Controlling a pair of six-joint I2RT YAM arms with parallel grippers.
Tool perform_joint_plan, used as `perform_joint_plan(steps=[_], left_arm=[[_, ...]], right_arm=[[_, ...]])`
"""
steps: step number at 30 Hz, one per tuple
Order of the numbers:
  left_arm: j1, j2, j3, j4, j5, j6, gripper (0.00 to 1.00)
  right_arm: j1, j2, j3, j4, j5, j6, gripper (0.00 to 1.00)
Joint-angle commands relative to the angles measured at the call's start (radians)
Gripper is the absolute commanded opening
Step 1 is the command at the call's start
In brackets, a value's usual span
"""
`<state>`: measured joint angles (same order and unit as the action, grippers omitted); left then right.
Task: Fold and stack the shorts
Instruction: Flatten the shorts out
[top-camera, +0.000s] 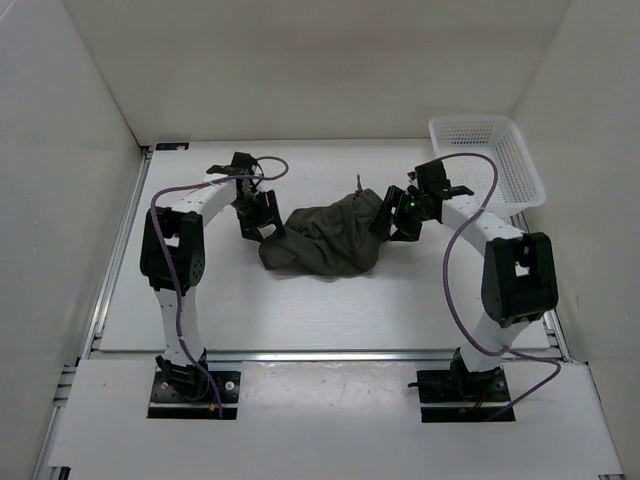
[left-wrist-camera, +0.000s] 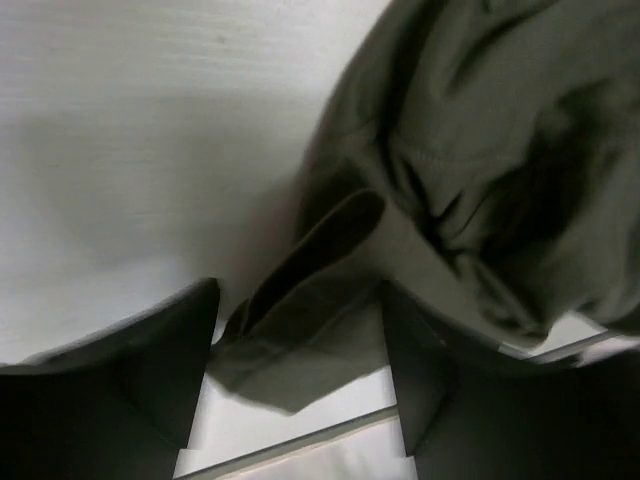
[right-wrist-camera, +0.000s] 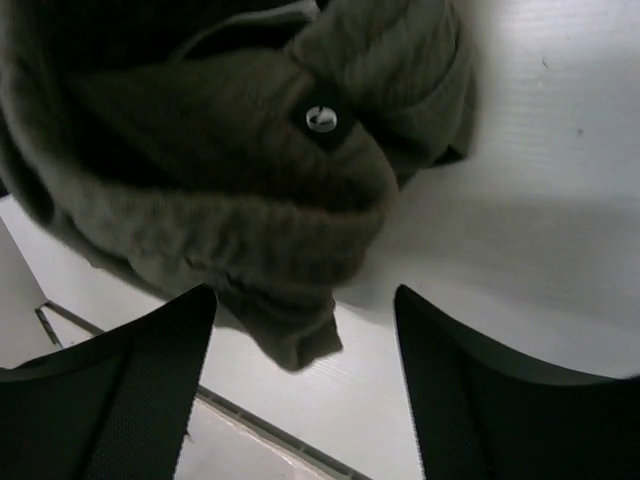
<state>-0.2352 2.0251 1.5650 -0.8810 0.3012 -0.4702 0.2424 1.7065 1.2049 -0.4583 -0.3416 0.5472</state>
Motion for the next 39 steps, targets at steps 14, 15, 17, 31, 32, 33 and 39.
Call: perform_joint_plan(steps=[14, 15, 17, 31, 32, 33, 39], left_arm=[[0.131, 0.044, 0.803, -0.185, 0.159, -0.040, 0.10], [0.149, 0.029, 0.844, -0.173, 0.171, -0.059, 0.10], [0.194, -0.051, 0.883, -0.132, 0.191, -0.097, 0.10], [0.226, -0.594, -0.237, 0.030, -0.031, -0.036, 0.58], [0.226, -0.594, -0.329, 0.030, -0.031, -0.036, 0.74], [0.226, -0.594, -0.359, 0.039, -0.031, -0.047, 0.78], [0.226, -0.631, -0.364, 0.030, -0.105, -0.070, 0.74]], right_arm=[[-0.075, 0.305, 1.014, -0.178, -0.045, 0.037, 0.00], [-0.086, 0.276, 1.053, -0.178, -0.036, 0.037, 0.00], [-0.086, 0.240, 1.113, -0.178, -0.014, 0.016, 0.00], [0.021, -0.396, -0.112, -0.076, 0.150, -0.007, 0.50], [0.021, -0.407, -0.219, -0.075, 0.159, 0.008, 0.58], [0.021, -0.416, -0.252, -0.094, 0.168, 0.017, 0.64], [0.012, -0.481, -0.191, -0.210, 0.279, 0.042, 0.71]])
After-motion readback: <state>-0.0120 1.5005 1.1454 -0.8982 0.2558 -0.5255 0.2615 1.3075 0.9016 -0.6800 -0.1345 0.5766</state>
